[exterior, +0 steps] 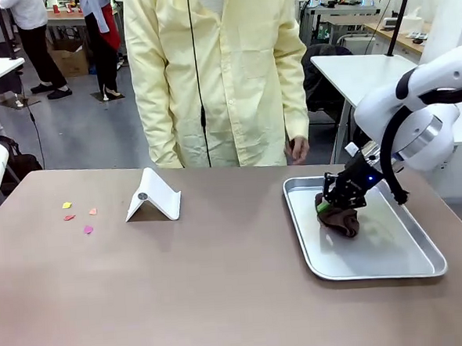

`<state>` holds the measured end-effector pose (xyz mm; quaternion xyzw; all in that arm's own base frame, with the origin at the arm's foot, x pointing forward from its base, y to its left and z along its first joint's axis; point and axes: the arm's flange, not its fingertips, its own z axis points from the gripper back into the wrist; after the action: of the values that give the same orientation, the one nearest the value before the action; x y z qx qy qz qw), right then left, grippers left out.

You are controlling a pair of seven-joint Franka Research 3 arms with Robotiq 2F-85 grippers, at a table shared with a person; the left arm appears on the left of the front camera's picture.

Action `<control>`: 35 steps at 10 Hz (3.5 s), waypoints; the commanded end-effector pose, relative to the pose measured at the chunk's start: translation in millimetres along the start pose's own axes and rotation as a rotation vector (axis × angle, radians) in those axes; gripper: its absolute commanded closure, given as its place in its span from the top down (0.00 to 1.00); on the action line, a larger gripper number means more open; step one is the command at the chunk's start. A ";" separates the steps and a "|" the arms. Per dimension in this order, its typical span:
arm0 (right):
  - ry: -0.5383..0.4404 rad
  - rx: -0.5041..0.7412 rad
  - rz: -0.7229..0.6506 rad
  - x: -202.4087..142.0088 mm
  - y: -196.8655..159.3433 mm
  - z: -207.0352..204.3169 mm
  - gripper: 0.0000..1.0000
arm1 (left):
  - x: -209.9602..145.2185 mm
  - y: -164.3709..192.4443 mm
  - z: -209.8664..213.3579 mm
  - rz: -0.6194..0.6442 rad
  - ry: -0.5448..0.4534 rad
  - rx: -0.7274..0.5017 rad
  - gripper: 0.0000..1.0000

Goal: Clean the surface of the table.
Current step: If a person points to the right, clean the right side of the table with your right hand, and if they point to the left, clean the left side with your left hand.

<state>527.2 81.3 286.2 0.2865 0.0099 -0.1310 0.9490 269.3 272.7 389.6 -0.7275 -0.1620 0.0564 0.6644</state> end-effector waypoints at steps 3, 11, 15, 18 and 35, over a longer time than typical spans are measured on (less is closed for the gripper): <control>0.164 0.010 0.202 -31.2 12.1 -40.7 0.08 | -2.5 -2.3 -1.0 -0.019 0.000 -0.012 0.00; 0.179 -0.213 0.365 -36.0 -3.1 -22.3 0.08 | -2.5 -2.3 -1.0 -0.019 0.000 -0.012 0.00; 0.068 -0.194 0.327 -34.5 -27.3 34.3 0.08 | -2.5 -2.3 -1.0 -0.019 0.000 -0.012 0.00; -0.012 -0.189 0.258 -32.8 -52.3 65.2 0.08 | -2.5 -2.3 -1.0 -0.019 0.000 -0.012 0.00; 0.059 0.925 -0.110 -81.8 -125.2 208.9 0.08 | -2.5 -2.3 -1.0 -0.019 0.000 -0.012 0.00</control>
<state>407.3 -110.5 399.7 0.6706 0.0231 -0.1519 0.7257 269.0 272.8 390.0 -0.7272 -0.1627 0.0562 0.6645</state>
